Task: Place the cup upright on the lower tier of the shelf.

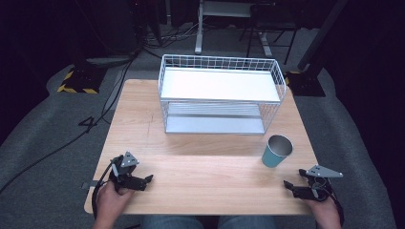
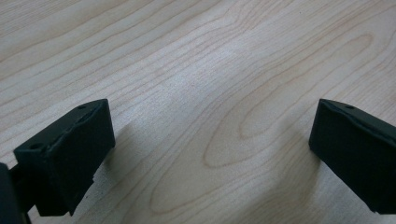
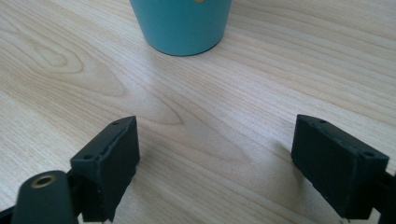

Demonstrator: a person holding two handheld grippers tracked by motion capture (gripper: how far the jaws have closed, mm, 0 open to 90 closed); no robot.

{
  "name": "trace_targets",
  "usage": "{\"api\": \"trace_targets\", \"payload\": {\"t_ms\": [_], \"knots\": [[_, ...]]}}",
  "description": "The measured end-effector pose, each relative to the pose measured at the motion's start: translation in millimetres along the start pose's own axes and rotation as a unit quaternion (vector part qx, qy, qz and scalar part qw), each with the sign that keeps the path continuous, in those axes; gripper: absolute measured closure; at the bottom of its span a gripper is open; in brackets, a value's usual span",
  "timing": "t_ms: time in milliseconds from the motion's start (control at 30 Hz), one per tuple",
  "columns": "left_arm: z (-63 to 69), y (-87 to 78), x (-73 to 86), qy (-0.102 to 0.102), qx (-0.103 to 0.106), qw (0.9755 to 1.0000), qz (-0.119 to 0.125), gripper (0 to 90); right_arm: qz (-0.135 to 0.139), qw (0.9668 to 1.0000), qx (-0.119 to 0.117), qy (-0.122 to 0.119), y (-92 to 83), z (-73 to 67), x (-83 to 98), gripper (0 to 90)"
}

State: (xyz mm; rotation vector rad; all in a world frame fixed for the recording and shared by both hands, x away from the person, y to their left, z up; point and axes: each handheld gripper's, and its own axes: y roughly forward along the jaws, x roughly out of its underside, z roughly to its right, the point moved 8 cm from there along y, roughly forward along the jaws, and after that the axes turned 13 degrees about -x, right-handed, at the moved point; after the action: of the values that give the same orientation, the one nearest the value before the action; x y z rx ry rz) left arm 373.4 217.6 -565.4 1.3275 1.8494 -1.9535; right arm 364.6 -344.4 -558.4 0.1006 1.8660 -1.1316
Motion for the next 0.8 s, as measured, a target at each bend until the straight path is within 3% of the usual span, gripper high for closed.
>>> {"api": "trace_targets", "payload": {"t_ms": [267,433,600,800], "knots": [[-1.1,1.9,-2.0,0.001,-0.003,1.0,0.003,0.7,0.005,0.9999,0.001,0.01,-1.6,-0.4,-2.6,16.1],[-2.0,3.2,-3.5,0.001,-0.004,1.0,0.002,0.7,0.047,0.9988,-0.002,0.013,-6.5,-3.0,-12.0,14.4],[-2.4,4.6,-5.0,0.001,-0.005,1.0,0.0,0.7,0.09,0.9957,-0.011,0.016,-5.7,-8.7,-23.6,6.9],[-2.2,5.3,-5.7,-0.001,-0.004,1.0,0.002,0.7,0.12,0.9926,-0.017,0.009,-1.3,-12.2,-34.7,4.2]]}}
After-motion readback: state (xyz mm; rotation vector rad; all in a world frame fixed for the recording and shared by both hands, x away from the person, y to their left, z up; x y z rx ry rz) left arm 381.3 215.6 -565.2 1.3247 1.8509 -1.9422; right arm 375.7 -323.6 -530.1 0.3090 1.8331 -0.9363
